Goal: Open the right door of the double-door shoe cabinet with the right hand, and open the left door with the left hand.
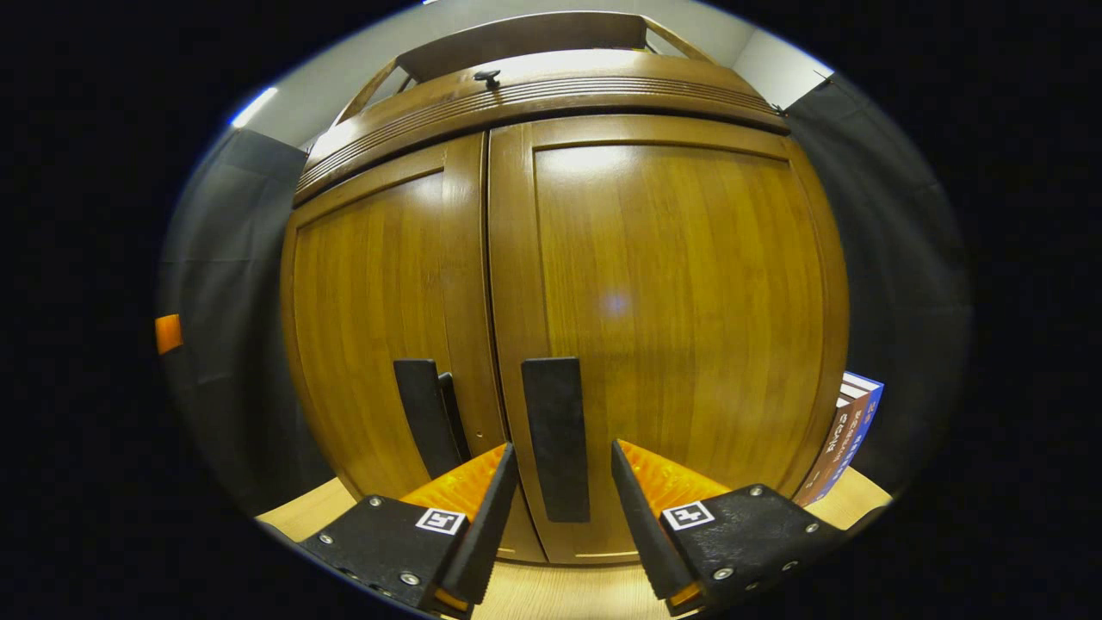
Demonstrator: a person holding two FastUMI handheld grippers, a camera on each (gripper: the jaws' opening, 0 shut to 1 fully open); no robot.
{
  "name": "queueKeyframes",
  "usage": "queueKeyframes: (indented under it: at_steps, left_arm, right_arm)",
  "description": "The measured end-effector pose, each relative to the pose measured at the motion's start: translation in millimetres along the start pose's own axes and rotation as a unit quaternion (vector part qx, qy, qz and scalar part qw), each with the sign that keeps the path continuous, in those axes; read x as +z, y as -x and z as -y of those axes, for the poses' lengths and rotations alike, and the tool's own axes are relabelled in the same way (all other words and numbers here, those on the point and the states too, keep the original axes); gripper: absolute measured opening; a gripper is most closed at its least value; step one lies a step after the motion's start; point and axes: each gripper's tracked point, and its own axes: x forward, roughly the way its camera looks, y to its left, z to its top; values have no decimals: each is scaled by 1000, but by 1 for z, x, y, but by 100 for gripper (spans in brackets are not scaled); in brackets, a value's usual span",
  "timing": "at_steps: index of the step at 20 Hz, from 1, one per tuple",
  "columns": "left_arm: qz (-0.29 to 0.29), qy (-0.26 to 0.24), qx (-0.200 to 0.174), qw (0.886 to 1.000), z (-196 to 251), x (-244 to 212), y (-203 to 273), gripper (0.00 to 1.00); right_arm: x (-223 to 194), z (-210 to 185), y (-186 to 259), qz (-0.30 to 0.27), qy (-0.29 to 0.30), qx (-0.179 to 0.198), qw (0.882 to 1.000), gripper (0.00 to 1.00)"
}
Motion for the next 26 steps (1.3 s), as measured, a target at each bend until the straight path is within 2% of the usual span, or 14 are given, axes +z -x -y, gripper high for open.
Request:
queueKeyframes:
  at_steps: [1, 3, 5, 6, 9, 10, 11, 12, 17, 18, 21, 23, 26]
  left_arm:
    - [0, -1, 0, 1000, -1, 0, -1, 95]
    - [2, -2, 2, 1000, -3, -1, -1, 95]
    - [3, -2, 0, 1000, -5, -2, -4, 95]
    - [0, -1, 2, 1000, -6, -2, -6, 95]
    - [-7, -3, 7, 1000, -11, -7, -7, 95]
    - [-8, -3, 7, 1000, -11, -8, -7, 95]
    - [-8, -1, 6, 1000, -11, -10, -6, 95]
    - [-9, 1, 4, 1000, -11, -10, -5, 95]
    - [-9, 12, 11, 1000, -18, -10, 3, 95]
    - [-9, 12, 12, 1000, -19, -9, 4, 95]
    - [-5, 8, 15, 1000, -18, -6, 8, 95]
    - [-4, 9, 11, 1000, -15, -4, 11, 95]
    - [-1, 9, 9, 1000, -13, -1, 16, 95]
  right_arm:
    - [0, 0, -4, 0, -1, 0, 1000, 66]
    - [-1, -1, -8, 0, -6, -2, 1000, 59]
    - [-1, 1, -11, 1, -9, -7, 1000, 42]
    - [-1, 3, -13, -1, -9, -10, 1000, 46]
    - [-2, 2, -14, -4, -15, -9, 1000, 40]
    - [-1, 2, -15, -3, -13, -10, 1000, 50]
    - [-1, 2, -15, -1, -9, -12, 1000, 50]
    - [-1, 1, -15, 0, -4, -15, 1000, 37]
    - [-1, 0, -11, -2, 9, -15, 1000, 31]
    - [0, 0, -8, 0, 11, -15, 1000, 21]
    - [-2, 1, 2, 2, 16, -14, 1000, 21]
    - [-2, 1, 5, 2, 18, -11, 1000, 29]
    - [0, 0, 10, -1, 17, -6, 1000, 29]
